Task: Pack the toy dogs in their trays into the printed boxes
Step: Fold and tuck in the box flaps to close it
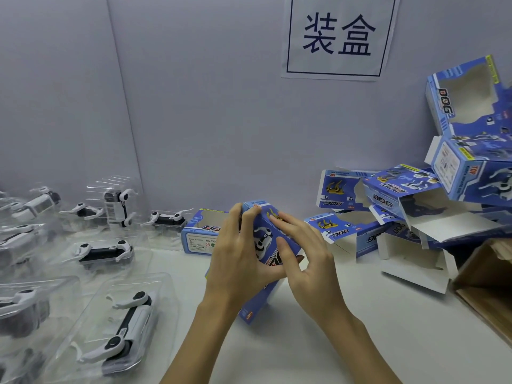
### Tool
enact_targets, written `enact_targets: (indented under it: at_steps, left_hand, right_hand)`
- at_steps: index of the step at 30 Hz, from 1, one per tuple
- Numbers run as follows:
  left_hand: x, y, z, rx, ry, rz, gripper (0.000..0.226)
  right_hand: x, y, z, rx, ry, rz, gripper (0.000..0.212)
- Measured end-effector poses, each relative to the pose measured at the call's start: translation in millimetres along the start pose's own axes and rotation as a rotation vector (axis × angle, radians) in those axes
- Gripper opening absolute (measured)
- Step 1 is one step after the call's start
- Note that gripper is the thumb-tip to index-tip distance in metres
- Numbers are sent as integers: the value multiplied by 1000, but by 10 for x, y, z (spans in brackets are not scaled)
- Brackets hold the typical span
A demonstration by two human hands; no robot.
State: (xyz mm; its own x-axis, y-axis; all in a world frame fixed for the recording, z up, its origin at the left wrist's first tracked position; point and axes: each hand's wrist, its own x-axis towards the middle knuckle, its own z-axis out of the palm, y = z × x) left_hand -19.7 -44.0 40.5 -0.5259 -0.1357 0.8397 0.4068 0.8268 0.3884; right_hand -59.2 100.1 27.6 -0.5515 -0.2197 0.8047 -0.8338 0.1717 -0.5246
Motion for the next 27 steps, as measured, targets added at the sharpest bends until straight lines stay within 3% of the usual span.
enact_targets:
  at_steps: [12,17,19,22,24,27]
  left_hand:
    - [-18,1,67,-3,-35,5,82]
    - [-47,14,79,-60,-34,-50,82]
    - [-66,13,113,-41,-125,-74,98]
    - [-103,-35,171,75,-331,-76,121]
    - [-125,-95,187,122,-421,-71,115]
    - [-99,-187,119,-68,-502,-146,105]
  right_hand:
    - [2,-7,-38,39,4,73,37]
    - [26,-35,-50,97,-65,140,38]
    - [33,-18,-90,100,-53,167,39]
    - [55,22,-181,199,90,316,38]
    - [77,61,-253,231,146,396,39]
    - [111,118,-348,347,66,420,41]
